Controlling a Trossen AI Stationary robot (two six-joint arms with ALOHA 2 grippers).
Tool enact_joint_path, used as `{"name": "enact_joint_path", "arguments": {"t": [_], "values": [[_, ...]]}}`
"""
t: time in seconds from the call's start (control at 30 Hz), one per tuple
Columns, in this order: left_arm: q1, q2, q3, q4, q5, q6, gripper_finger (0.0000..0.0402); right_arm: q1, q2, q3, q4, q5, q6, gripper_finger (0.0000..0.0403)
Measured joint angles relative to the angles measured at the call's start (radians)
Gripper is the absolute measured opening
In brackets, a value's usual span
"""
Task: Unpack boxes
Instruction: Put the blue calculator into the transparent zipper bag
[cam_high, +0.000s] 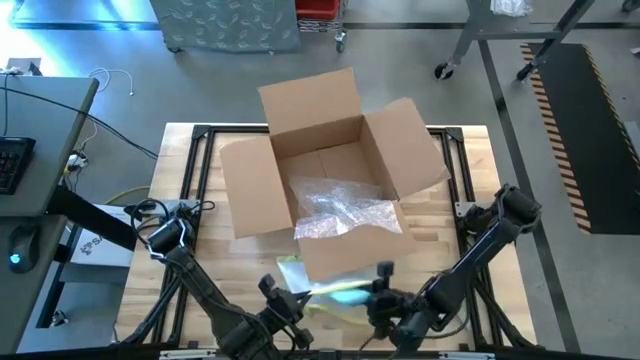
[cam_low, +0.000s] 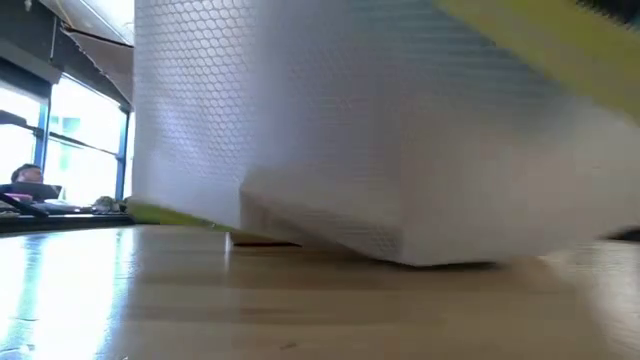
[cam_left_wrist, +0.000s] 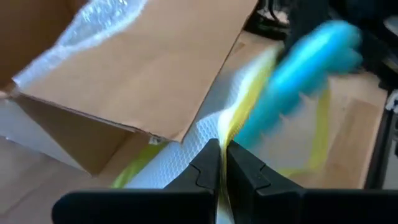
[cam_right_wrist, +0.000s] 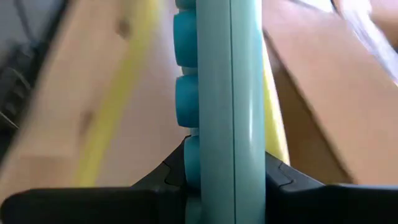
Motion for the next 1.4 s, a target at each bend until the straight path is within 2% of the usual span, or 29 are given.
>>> {"name": "enact_joint_path", "arguments": {"t": [0.1, 0.23, 0.33, 0.47, 0.67, 0.77, 0.93, 1.1, 1.2, 1.33, 1.4], "values": [[0.000, 0.003, 0.000, 0.022, 0.029, -0.006, 0.0000, -0.003, 0.000, 0.069, -0.241, -0.008, 0.104, 0.0078], [0.004, 0.039, 0.000, 0.091, 0.031, 0.009, 0.0000, -0.017, -0.003, 0.142, -0.408, -0.091, 0.074, 0.0078], [0.013, 0.067, 0.000, 0.153, 0.035, 0.034, 0.0000, -0.017, -0.022, 0.164, -0.367, -0.199, -0.014, 0.0078], [0.030, 0.102, -0.001, 0.211, 0.039, 0.065, 0.0000, 0.012, -0.068, 0.166, -0.251, -0.293, 0.026, 0.0078], [0.049, 0.127, -0.001, 0.284, 0.030, 0.130, 0.0000, 0.098, -0.063, 0.167, -0.032, -0.425, 0.359, 0.0078], [0.055, 0.135, -0.001, 0.314, 0.023, 0.176, 0.0000, 0.152, -0.019, 0.167, 0.040, -0.434, 0.572, 0.0078], [0.058, 0.135, -0.001, 0.360, 0.020, 0.250, 0.0000, 0.237, 0.068, 0.165, 0.024, -0.381, 0.937, 0.0078], [0.054, 0.135, -0.001, 0.389, 0.032, 0.306, 0.0000, 0.321, 0.119, 0.162, 0.038, -0.285, 1.183, 0.0078], [0.051, 0.135, -0.002, 0.400, 0.046, 0.336, 0.0000, 0.392, 0.099, 0.101, 0.087, -0.161, 1.339, 0.0078], [0.049, 0.135, -0.002, 0.409, 0.054, 0.363, 0.0000, 0.503, 0.064, -0.079, 0.276, 0.027, 1.672, 0.0078], [0.049, 0.135, -0.002, 0.408, 0.057, 0.369, 0.0000, 0.523, 0.077, -0.186, 0.480, 0.105, 1.791, 0.0078]]}}
